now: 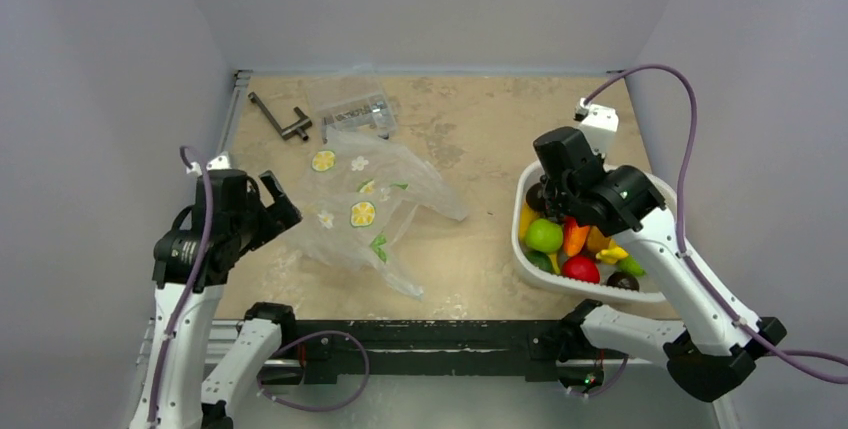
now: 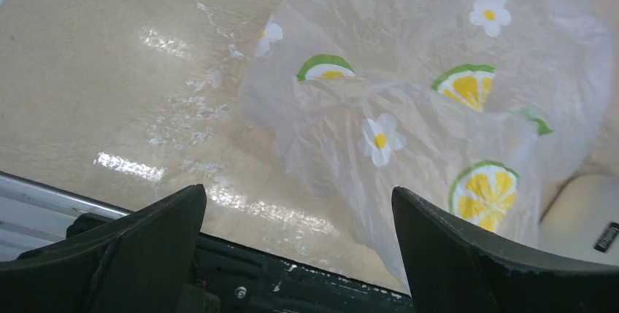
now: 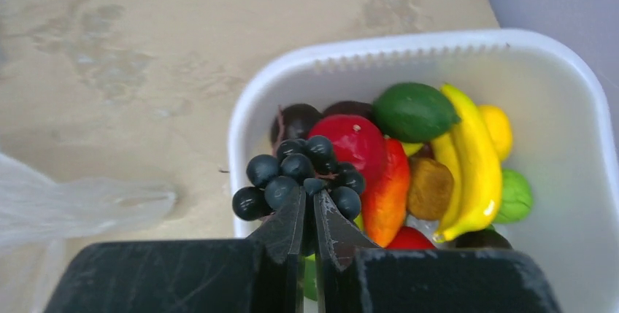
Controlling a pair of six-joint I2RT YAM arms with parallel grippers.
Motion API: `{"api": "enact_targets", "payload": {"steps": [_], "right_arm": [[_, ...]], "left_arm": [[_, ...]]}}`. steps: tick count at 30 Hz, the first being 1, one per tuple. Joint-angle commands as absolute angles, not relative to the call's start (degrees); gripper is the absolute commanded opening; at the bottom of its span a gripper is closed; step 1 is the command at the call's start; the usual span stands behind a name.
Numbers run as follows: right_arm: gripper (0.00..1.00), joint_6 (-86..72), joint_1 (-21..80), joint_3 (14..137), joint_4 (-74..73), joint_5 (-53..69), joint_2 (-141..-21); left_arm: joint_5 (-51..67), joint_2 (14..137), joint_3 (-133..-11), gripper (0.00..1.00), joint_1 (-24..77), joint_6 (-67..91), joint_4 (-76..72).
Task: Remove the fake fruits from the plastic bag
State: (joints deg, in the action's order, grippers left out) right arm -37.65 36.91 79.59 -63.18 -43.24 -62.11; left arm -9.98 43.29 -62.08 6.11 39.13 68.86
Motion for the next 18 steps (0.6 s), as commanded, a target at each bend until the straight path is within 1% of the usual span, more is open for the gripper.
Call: {"api": "enact_targets", "payload": {"steps": [1,6,14,15,16,18], "right_arm": [[0.0,-44.7,32.4,73.3,-67.7,-47.6,-60.4],[0.0,-45.5,27.8,66.4,-63.9,-41.7,-58.9],[0.0,-48.3,26.6,59.1,-60.0,-37.9,-55.8],[0.02,-48.8,26.6,59.3,-60.2,-37.9,-55.7],[0.05,-49.3,26.6,59.6,-60.7,-38.1,-55.5],[0.16,-49.3,26.5,59.8,-60.5,-37.9,-54.4]], "left_arm": [[-0.8,40.1,-68.0,1.0,5.9,36.0,72.5],[11.7,36.7,-71.6,1.0,5.9,34.3,71.5],[19.3,34.5,-76.7,1.0,5.9,34.8,70.9],[19.5,34.6,-77.3,1.0,5.9,34.8,70.9],[19.5,34.6,-77.8,1.0,5.9,34.6,71.0],[19.7,34.7,-78.5,1.0,5.9,34.4,71.1]]}}
